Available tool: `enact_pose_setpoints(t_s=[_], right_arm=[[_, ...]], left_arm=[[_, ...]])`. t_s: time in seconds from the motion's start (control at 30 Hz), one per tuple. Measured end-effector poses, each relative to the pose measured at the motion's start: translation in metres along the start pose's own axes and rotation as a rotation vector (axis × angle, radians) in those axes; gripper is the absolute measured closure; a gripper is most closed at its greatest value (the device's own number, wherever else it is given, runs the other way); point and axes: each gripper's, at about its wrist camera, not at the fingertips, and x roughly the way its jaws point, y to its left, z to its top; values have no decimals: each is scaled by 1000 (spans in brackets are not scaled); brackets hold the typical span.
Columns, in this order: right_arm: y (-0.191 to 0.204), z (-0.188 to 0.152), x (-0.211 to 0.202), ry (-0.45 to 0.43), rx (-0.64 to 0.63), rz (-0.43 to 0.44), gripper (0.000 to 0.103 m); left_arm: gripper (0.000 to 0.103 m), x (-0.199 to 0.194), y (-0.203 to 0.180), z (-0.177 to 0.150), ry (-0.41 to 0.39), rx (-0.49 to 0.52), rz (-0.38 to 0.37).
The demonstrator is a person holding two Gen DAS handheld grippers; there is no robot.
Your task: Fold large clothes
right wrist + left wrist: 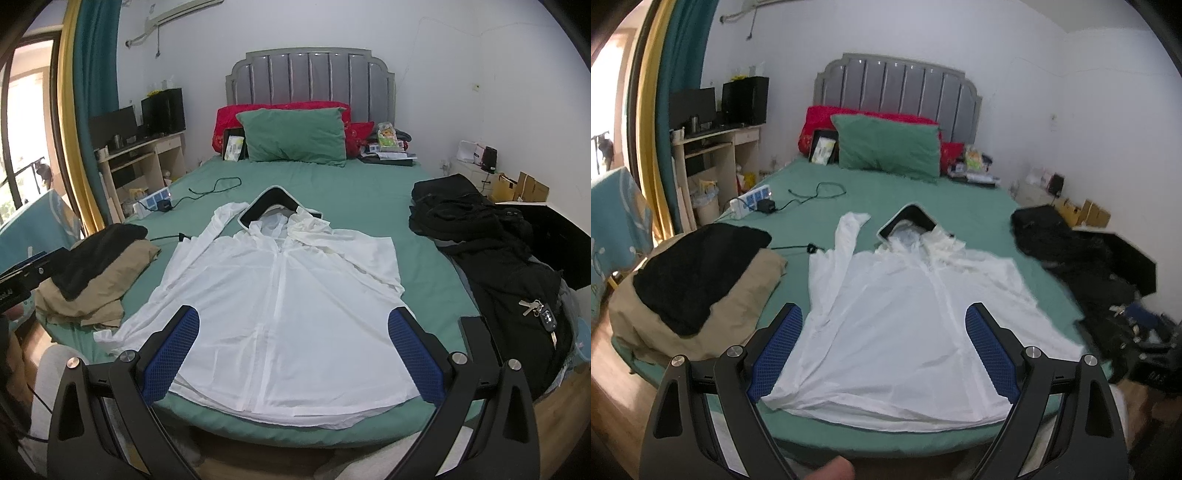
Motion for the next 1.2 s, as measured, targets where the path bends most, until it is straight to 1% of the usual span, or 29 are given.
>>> enact_pose_setpoints(t_s=[0.03, 0.1, 0.17, 0.2, 0.23, 0.27, 0.3, 0.4, 0.47, 0.6, 0.7, 0.73, 0.77, 0.87, 0.9, 0.93, 0.97, 1.0, 1.1, 1.2], right_arm=[[-1, 0, 4, 8, -7, -2, 2], [-4, 2, 15, 20, -19, -12, 2], [-8, 7, 25, 26, -21, -21, 2], [-10, 9, 31, 26, -23, -26, 2], [-13, 12, 39, 33, -29, -32, 2], [-15, 14, 49, 46, -37, -31, 2], [-16, 15, 57, 56, -42, -30, 2], [-24, 19, 88, 91, -62, -40, 2], [-30, 22, 117, 134, -76, -29, 2], [-37, 22, 165, 193, -90, 22, 2], [-41, 26, 205, 230, -112, 80, 3], [-41, 29, 216, 231, -118, 94, 4], [-41, 34, 232, 226, -127, 95, 5], [-39, 45, 272, 231, -153, 72, 13], [-38, 50, 289, 235, -166, 69, 15], [-36, 55, 307, 242, -179, 68, 16], [-35, 60, 321, 246, -189, 68, 20], [-33, 65, 338, 253, -202, 67, 25], [-23, 81, 384, 261, -237, 59, 28], [-13, 91, 428, 284, -244, 65, 32]], left_arm=[[11, 7, -2, -1, 10, 34, 45], [11, 21, 0, -3, 41, 42, 63], [11, 39, 6, -6, 110, 25, 46], [11, 48, 9, -8, 184, 29, 55], [11, 59, 12, -9, 213, 28, 56], [11, 67, 14, -9, 210, 24, 49], [11, 80, 17, -9, 225, 22, 48], [11, 118, 22, -6, 198, 25, 24], [11, 148, 27, -5, 233, 13, 6], [11, 202, 30, -3, 271, 25, 3], [11, 246, 36, -1, 283, 58, 36], [11, 268, 39, 0, 297, 74, 56], [11, 280, 43, 0, 315, 71, 56], [11, 329, 55, 5, 363, 73, 27], [11, 341, 58, 7, 370, 75, 31], [11, 349, 62, 9, 370, 79, 46], [11, 358, 66, 13, 366, 82, 56], [11, 366, 70, 15, 365, 70, 50], [11, 381, 81, 19, 379, 46, 15], [11, 389, 92, 19, 383, 55, 30]])
